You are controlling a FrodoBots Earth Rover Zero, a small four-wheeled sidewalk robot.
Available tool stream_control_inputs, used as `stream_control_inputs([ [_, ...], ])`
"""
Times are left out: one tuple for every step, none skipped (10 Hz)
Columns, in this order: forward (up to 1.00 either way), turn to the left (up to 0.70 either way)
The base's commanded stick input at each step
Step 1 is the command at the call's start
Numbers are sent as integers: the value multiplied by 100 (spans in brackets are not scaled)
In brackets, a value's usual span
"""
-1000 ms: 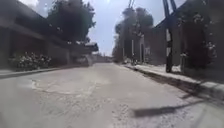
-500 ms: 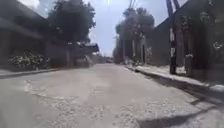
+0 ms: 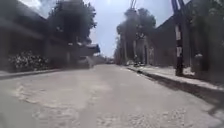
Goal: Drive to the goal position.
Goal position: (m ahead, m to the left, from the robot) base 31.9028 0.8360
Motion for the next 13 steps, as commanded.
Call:
stream_control_inputs([
  [70,0],
  [70,0],
  [70,0],
  [70,0],
  [70,0],
  [70,0],
  [70,0],
  [70,0],
  [70,0],
  [70,0],
  [70,0],
  [70,0],
  [70,0],
])
